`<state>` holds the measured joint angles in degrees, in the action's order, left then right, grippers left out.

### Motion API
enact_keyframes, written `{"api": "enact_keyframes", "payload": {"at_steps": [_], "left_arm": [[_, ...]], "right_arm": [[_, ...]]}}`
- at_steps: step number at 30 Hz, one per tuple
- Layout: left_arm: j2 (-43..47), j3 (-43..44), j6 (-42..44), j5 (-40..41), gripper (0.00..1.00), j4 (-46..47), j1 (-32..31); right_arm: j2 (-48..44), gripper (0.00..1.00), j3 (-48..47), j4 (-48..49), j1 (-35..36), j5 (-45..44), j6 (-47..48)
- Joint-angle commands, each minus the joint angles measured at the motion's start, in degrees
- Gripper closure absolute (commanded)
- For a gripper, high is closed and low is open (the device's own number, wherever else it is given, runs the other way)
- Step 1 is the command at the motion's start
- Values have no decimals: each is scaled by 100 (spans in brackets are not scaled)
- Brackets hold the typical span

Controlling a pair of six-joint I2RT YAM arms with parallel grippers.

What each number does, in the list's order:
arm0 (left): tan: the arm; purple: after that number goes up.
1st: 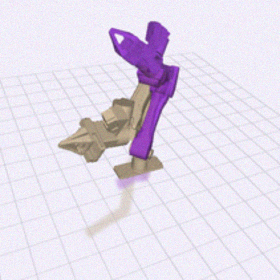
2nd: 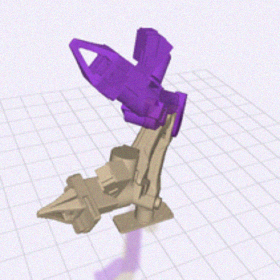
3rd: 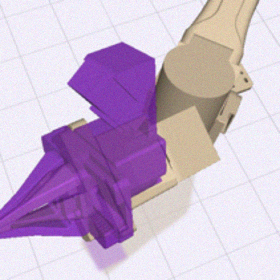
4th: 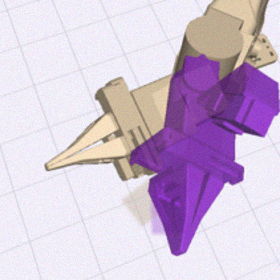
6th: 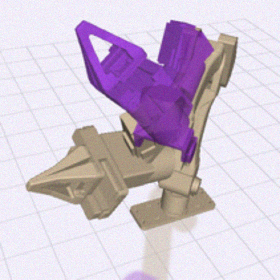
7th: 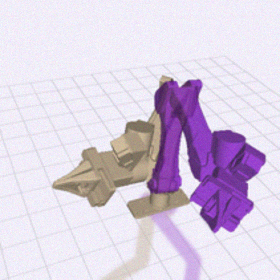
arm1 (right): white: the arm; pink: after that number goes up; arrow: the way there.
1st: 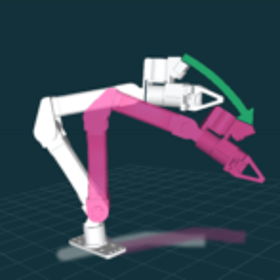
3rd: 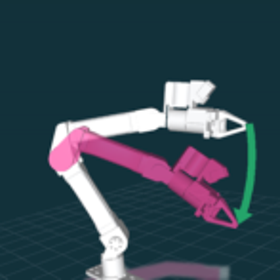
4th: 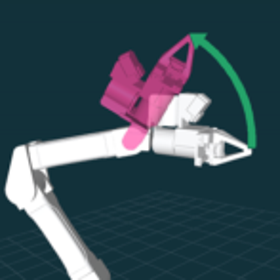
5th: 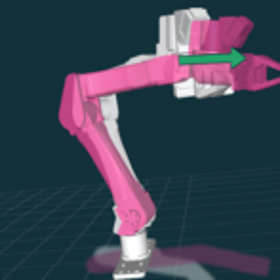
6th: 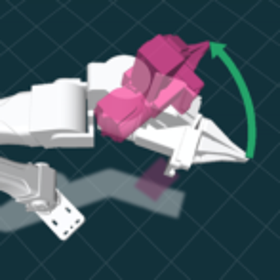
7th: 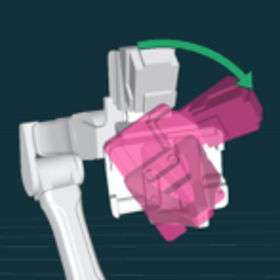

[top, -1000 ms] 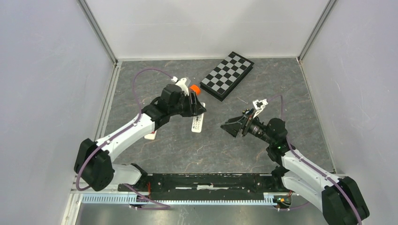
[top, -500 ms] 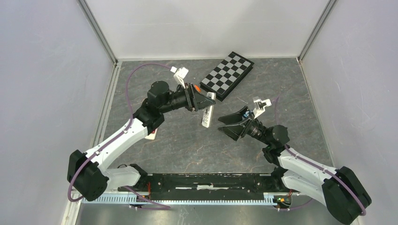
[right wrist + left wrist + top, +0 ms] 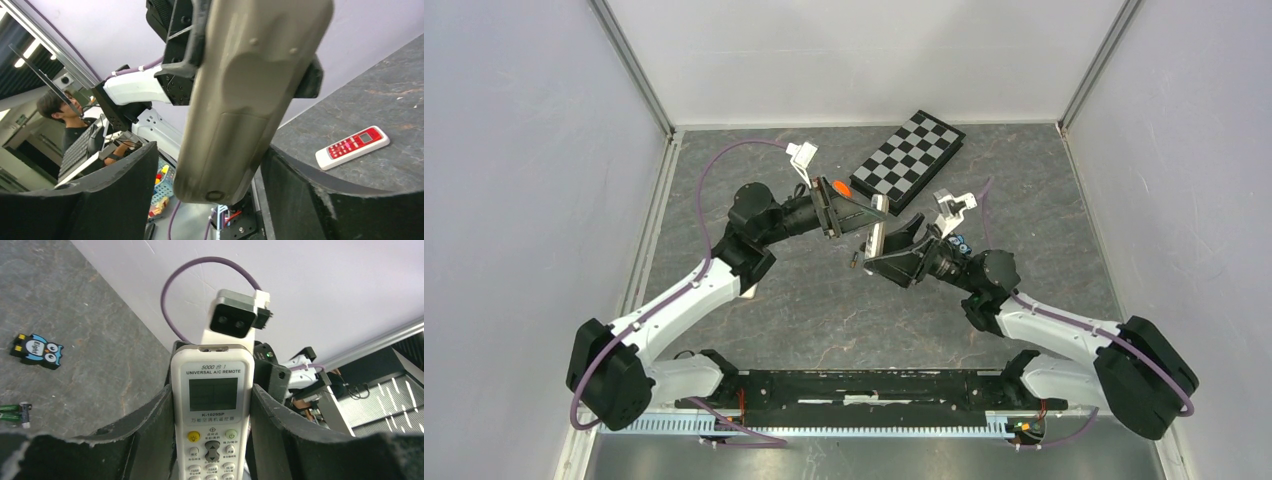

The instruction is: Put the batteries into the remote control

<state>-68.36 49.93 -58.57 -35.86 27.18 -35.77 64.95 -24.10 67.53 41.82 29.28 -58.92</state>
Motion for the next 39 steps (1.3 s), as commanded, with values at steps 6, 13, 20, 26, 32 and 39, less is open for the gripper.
{"api": "enact_keyframes", "payload": {"at_steps": [6, 13, 20, 26, 32, 39], "left_arm": [[284, -87, -217, -196, 55, 493, -18], [684, 527, 1374, 529, 0, -2289, 0], [764, 1444, 2603, 1298, 0, -4850, 61], [570, 1793, 2841, 1385, 4, -5741, 123], [130, 1822, 2796, 1313, 23, -6182, 123], [34, 1585, 2597, 1109, 54, -6172, 157]], "right_arm": [[231, 62, -353, 220, 79, -106, 86], [-59, 76, -1035, -2775, 160, -113, 3294], [-180, 79, -1686, -5243, 403, -1190, 6199], [-176, 80, -1659, -5628, 634, -1389, 7190], [-65, 85, -1786, -5777, 894, -1836, 7673], [139, 89, -1886, -5895, 1021, -2045, 7895]]}}
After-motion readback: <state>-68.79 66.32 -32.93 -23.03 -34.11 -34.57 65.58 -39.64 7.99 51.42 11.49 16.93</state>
